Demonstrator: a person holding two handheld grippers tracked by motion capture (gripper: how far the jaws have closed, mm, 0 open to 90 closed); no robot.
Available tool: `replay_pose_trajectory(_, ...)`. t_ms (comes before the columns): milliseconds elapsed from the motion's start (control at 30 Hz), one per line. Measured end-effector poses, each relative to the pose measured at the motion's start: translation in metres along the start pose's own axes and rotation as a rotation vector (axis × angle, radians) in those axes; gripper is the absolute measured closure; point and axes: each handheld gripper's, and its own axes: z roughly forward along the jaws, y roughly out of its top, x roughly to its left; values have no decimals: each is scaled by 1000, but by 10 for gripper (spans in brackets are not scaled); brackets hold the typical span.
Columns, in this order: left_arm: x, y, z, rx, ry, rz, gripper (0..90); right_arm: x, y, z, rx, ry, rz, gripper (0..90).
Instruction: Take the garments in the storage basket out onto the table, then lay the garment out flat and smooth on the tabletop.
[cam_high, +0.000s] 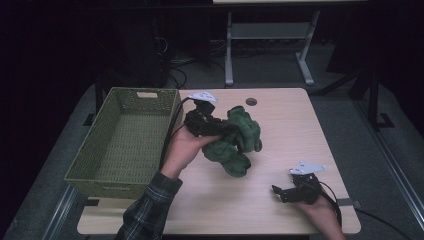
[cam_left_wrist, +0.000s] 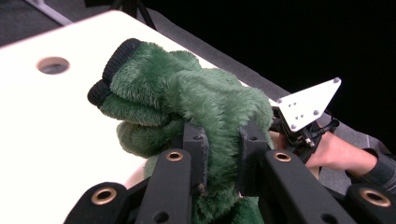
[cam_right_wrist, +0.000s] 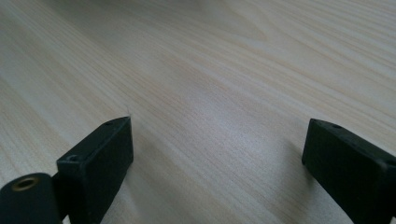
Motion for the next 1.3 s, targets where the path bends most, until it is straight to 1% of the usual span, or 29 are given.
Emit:
replay_pose_trajectory(33, 0, -1, 3, 2, -3, -1, 776, 0, 0, 0, 0, 0, 0, 86)
replay_pose_trajectory(100, -1, -7, 17, 4, -14, -17, 776, 0, 0, 0, 0, 0, 0, 86)
replay_pose_trajectory(200, -2, -15, 32, 18, -21, -28, 776, 0, 0, 0, 0, 0, 0, 86)
replay_pose_trajectory(300, 0, -24, 49, 35, -27, -53, 776, 0, 0, 0, 0, 0, -1, 86)
replay_pose_trajectory(333, 0, -24, 49, 35, -27, -53, 776, 0, 0, 0, 0, 0, -1, 86)
replay_pose_trajectory(367, 1, -27, 54, 46, -31, -57, 776, 0, 0, 0, 2, 0, 1, 86)
replay_pose_trajectory(400, 4, -33, 64, 64, -33, -68, 776, 0, 0, 0, 2, 0, 1, 86)
replay_pose_trajectory(433, 5, -35, 69, 74, -33, -67, 776, 0, 0, 0, 2, 0, 1, 85)
replay_pose_trajectory(500, 7, -41, 77, 99, -28, -77, 775, 0, 0, 0, 3, 0, 0, 85)
replay_pose_trajectory(533, 7, -41, 77, 99, -28, -77, 775, 0, 0, 0, 3, 0, 0, 85)
replay_pose_trajectory(567, 9, -43, 82, 112, -26, -75, 775, 0, 0, 0, 3, 0, 0, 86)
replay_pose_trajectory(600, 12, -49, 90, 140, -24, -76, 772, 0, 0, 0, 3, 0, 1, 86)
replay_pose_trajectory(633, 13, -51, 94, 155, -18, -79, 772, 0, 0, 0, 3, 0, 2, 85)
replay_pose_trajectory(767, 19, -62, 105, 183, -12, -89, 765, 0, 0, 0, 2, 0, 2, 86)
replay_pose_trajectory(800, 20, -65, 107, 186, -10, -99, 763, 0, 0, 0, 2, 0, 2, 86)
replay_pose_trajectory(833, 22, -66, 108, 195, -8, -92, 758, 0, 0, 0, 2, 0, 2, 86)
replay_pose_trajectory(900, 22, -68, 108, 195, -6, -93, 739, 0, 0, 0, 3, -1, 1, 86)
replay_pose_trajectory(1000, 21, -67, 104, 189, -7, -87, 676, 0, 0, 0, 3, 0, 1, 85)
replay_pose_trajectory(1033, 21, -66, 102, 189, -10, -72, 639, 0, 0, 0, 3, -1, 2, 85)
replay_pose_trajectory(1067, 19, -65, 100, 184, -9, -68, 600, 0, 0, 0, 3, 0, 3, 86)
replay_pose_trajectory(1133, 16, -63, 94, 170, -1, -60, 559, 0, 0, 0, 3, 0, 2, 85)
replay_pose_trajectory(1167, 14, -62, 91, 168, 0, -56, 545, 0, 0, 0, 3, -1, 2, 85)
replay_pose_trajectory(1200, 14, -62, 91, 168, 0, -56, 546, 0, 0, 0, 3, -1, 2, 85)
replay_pose_trajectory(1233, 10, -61, 85, 155, 2, -51, 546, 0, 0, 0, 3, -1, 1, 86)
replay_pose_trajectory(1300, 9, -60, 82, 155, 6, -47, 546, 0, 0, 0, 3, -1, 1, 85)
